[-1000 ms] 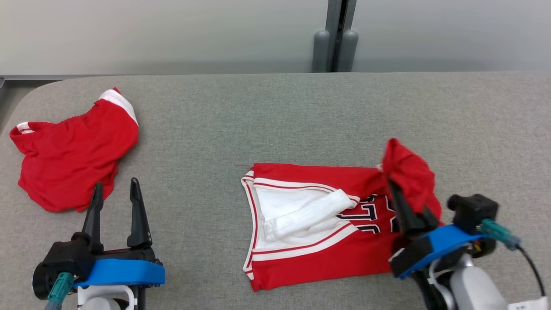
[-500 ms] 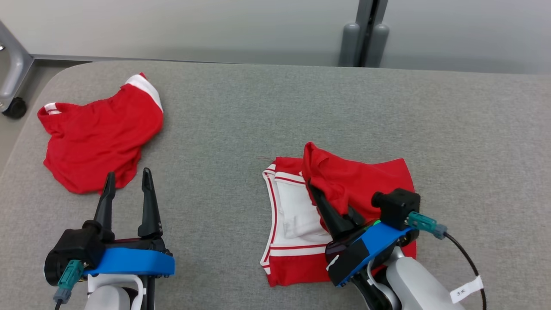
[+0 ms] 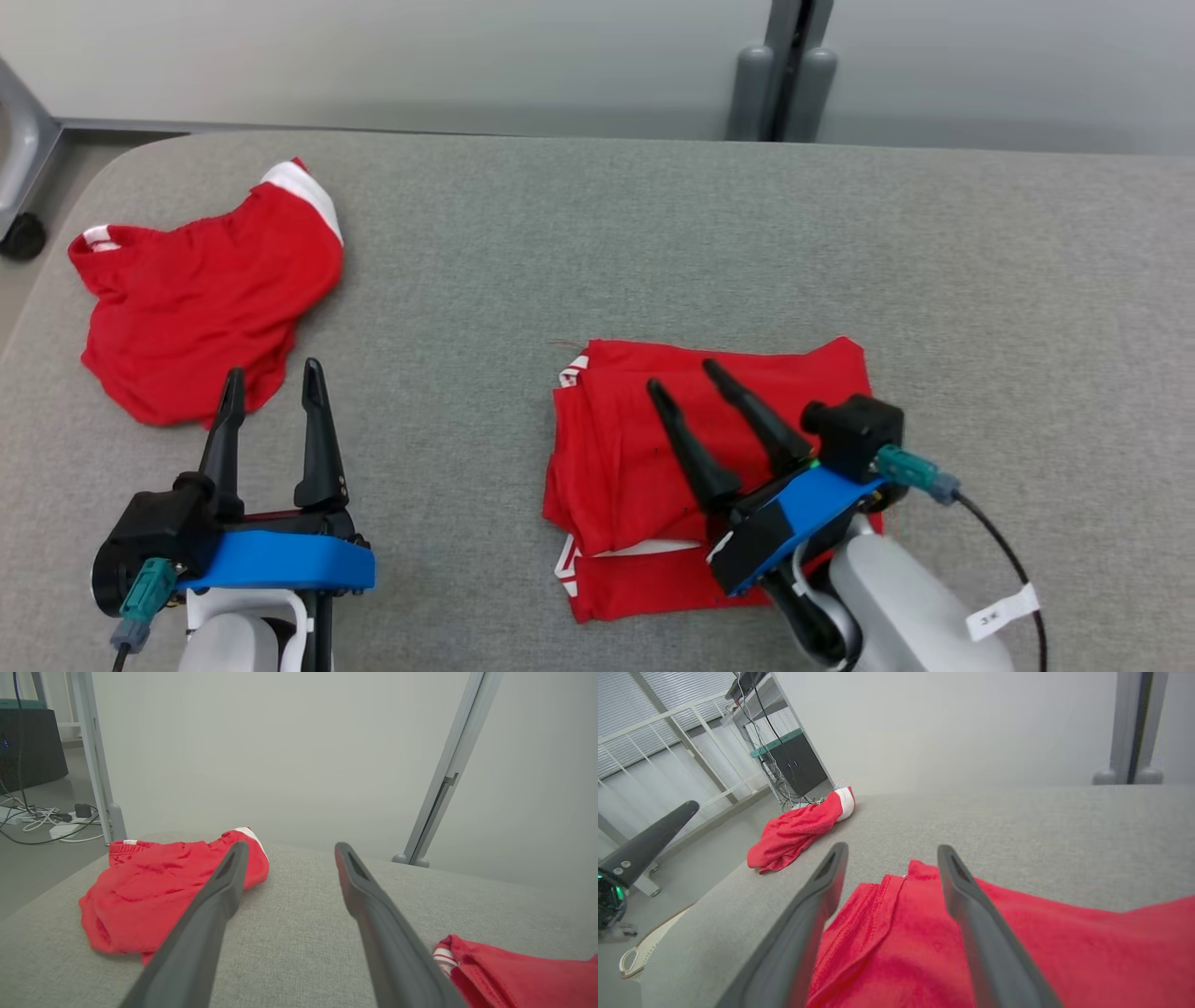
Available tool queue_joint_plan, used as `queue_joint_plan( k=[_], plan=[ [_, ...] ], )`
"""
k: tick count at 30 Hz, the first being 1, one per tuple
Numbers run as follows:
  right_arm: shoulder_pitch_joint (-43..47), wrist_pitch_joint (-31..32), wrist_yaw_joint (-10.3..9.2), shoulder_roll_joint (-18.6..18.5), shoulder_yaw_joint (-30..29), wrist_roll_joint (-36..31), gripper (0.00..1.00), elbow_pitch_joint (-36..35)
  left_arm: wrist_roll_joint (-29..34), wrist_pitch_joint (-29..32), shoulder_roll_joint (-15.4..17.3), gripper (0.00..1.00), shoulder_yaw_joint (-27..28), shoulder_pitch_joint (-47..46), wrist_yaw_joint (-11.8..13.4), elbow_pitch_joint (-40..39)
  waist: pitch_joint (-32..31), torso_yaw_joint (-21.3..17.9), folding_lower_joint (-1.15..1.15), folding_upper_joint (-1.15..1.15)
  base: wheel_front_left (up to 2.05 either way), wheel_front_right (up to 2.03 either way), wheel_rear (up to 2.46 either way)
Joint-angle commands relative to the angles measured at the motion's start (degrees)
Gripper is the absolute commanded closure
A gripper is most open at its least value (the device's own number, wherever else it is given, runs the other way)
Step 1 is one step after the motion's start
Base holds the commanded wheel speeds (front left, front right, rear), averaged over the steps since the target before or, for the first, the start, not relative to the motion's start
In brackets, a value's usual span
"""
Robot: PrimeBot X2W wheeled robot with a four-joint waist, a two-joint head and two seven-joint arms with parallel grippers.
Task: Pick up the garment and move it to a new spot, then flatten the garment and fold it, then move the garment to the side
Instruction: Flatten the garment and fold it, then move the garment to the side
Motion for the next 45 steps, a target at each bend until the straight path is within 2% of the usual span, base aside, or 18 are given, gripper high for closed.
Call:
queue_joint_plan(
  k=[1, 6, 7, 14, 20, 31, 45],
  plan=[
    [-0.7, -0.7, 0.01, -0.2, -2.4, -2.3, 0.0, -0.3, 0.2, -0.3, -0.1, 0.0, 0.3, 0.4, 0.2, 0.1, -1.0, -1.3, 0.0, 0.0, 0.0, 0.0, 0.0],
    [2.3, -1.2, 0.01, -1.3, -11.2, -8.5, 0.0, -3.0, 0.8, -0.3, -0.1, 0.0, 0.7, 0.9, 0.2, 0.1, -2.6, -3.2, 0.0, 0.0, 0.0, 0.0, 0.0],
    [2.3, -1.2, 0.01, -1.3, -11.2, -8.5, 0.0, -3.0, 0.8, -0.3, -0.1, 0.0, 0.7, 0.9, 0.2, 0.1, -2.6, -3.2, 0.0, 0.0, 0.0, 0.0, 0.0],
    [8.3, -1.4, 0.01, -2.4, -21.4, -13.2, 0.0, -9.4, 2.3, -0.3, -0.1, 0.0, 1.1, 2.6, 0.9, 0.4, -4.8, -5.2, 0.0, 0.0, 0.0, 0.0, 0.0],
    [14.4, -0.4, 0.01, -1.7, -27.0, -15.9, 0.0, -14.7, 3.6, -0.3, -0.1, 0.0, 1.4, 4.6, 1.8, 0.0, -6.6, -5.5, 0.0, 0.0, 0.0, 0.0, 0.0],
    [23.0, 3.6, 0.01, -0.2, -30.9, -19.0, 0.0, -23.6, 7.2, -0.3, 0.6, 0.0, 1.0, 7.7, 3.9, -1.6, -8.3, -3.9, 0.0, 0.0, 0.0, 0.0, 0.0],
    [26.0, 5.5, 0.01, -0.1, -30.6, -17.8, 0.0, -25.1, 7.3, -0.3, 1.0, 0.0, 0.7, 7.4, 4.2, -1.0, -8.4, -2.5, 0.0, 0.0, 0.0, 0.0, 0.0]
  ],
)
